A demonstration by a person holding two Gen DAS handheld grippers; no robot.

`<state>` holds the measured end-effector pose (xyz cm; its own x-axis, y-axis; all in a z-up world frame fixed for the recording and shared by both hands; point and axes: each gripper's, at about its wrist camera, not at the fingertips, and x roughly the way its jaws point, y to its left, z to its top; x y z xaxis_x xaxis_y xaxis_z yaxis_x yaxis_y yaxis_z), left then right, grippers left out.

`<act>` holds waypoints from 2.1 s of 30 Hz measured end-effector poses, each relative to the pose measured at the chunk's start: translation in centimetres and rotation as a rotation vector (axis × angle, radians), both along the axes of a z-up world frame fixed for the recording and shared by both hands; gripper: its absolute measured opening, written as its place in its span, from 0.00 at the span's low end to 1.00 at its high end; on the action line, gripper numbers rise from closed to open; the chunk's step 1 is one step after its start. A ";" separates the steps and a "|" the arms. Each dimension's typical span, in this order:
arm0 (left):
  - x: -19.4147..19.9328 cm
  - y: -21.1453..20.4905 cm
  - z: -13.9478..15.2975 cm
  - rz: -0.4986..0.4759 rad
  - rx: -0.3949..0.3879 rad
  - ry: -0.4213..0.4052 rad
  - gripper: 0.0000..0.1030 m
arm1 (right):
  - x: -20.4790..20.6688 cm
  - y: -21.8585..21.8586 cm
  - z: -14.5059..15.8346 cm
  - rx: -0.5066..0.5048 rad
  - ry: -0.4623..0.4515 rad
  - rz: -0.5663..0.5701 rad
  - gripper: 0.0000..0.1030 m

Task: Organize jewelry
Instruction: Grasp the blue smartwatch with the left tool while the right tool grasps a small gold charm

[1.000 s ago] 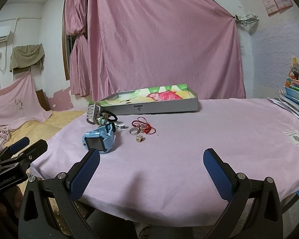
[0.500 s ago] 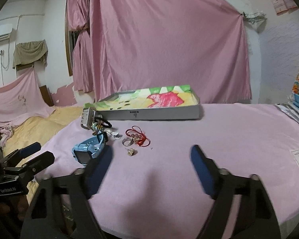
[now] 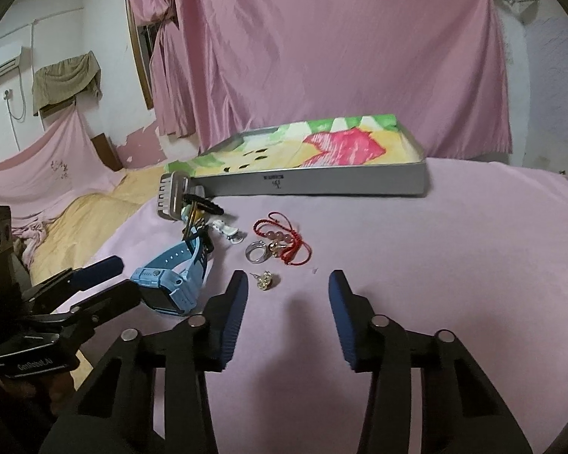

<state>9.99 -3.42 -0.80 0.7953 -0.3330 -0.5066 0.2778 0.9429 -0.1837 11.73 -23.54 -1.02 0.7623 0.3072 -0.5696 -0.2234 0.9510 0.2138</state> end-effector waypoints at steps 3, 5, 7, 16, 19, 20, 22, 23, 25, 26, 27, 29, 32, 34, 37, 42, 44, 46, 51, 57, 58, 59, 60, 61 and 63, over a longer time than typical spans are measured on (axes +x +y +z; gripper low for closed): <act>0.7 -0.3 -0.1 -0.027 -0.002 0.024 0.60 | 0.8 0.4 -0.1 0.007 0.029 0.018 0.33; 1.1 -0.4 -0.2 -0.044 -0.006 0.043 0.55 | 1.2 0.7 -0.2 0.006 0.044 0.030 0.30; 1.3 -0.4 -0.3 -0.064 -0.025 0.053 0.49 | 1.7 1.1 -0.3 0.001 0.062 0.043 0.26; 2.0 -1.1 -0.1 -0.117 -0.019 0.071 0.44 | 3.0 1.7 -0.8 0.011 0.135 0.063 0.26; 2.4 -1.1 -0.1 -0.128 -0.017 0.076 0.44 | 3.4 1.6 -1.1 0.026 0.153 0.058 0.26; 2.5 -1.2 -0.1 -0.132 -0.017 0.077 0.44 | 3.5 1.6 -1.2 0.030 0.158 0.058 0.26; 2.7 -1.2 -0.2 -0.137 -0.017 0.079 0.44 | 3.8 1.6 -1.4 0.035 0.167 0.058 0.26; 2.8 -1.2 -0.2 -0.140 -0.019 0.081 0.44 | 3.8 1.5 -1.5 0.038 0.171 0.058 0.26; 3.1 -1.2 -0.3 -0.146 -0.026 0.087 0.44 | 4.0 1.6 -1.5 0.043 0.175 0.059 0.26; 3.2 -1.2 -0.3 -0.150 -0.029 0.089 0.44 | 4.0 1.6 -1.5 0.044 0.175 0.060 0.26; 3.4 -1.2 -0.4 -0.153 -0.032 0.091 0.44 | 4.2 1.7 -1.5 0.043 0.177 0.061 0.26; 3.6 -1.2 -0.5 -0.159 -0.038 0.098 0.44 | 4.1 1.6 -1.5 0.041 0.177 0.062 0.26; 3.9 -1.2 -0.8 -0.161 -0.043 0.118 0.43 | 4.4 1.9 -1.4 0.036 0.180 0.068 0.26; 3.9 -1.2 -1.0 -0.167 -0.042 0.132 0.36 | 4.6 2.0 -1.3 0.030 0.181 0.073 0.26; 3.9 -1.3 -1.1 -0.174 -0.046 0.134 0.34 | 4.8 2.4 -1.2 0.015 0.182 0.081 0.25; 4.1 -1.3 -1.2 -0.181 -0.055 0.134 0.32 | 4.7 2.6 -1.2 -0.006 0.181 0.090 0.17; 4.1 -1.3 -1.2 -0.183 -0.054 0.132 0.31 | 4.7 2.8 -1.2 -0.016 0.179 0.097 0.13; 4.1 -1.5 -1.2 -0.185 -0.055 0.130 0.29 | 4.7 3.1 -1.2 -0.026 0.176 0.107 0.10; 3.9 -1.9 -1.1 -0.182 -0.064 0.116 0.25 | 4.6 2.9 -1.3 -0.016 0.171 0.117 0.10; 3.1 -2.4 -0.6 -0.182 -0.067 0.083 0.22 | 4.1 1.5 -1.2 0.046 0.138 0.090 0.10; 2.8 -2.4 -0.4 -0.182 -0.070 0.071 0.22 | 4.0 1.2 -1.0 0.054 0.132 0.082 0.10; 2.6 -2.6 -0.2 -0.184 -0.071 0.059 0.22 | 3.9 0.9 -1.0 0.061 0.126 0.078 0.10; 2.5 -2.8 0.1 -0.185 -0.069 0.045 0.22 | 3.8 0.6 -0.9 0.066 0.119 0.074 0.10; 2.4 -2.9 0.4 -0.187 -0.068 0.032 0.22 | 3.8 0.4 -0.6 0.069 0.107 0.069 0.10; 2.2 -3.3 1.0 -0.190 -0.072 0.002 0.22 | 3.8 -0.1 -0.3 0.070 0.093 0.061 0.10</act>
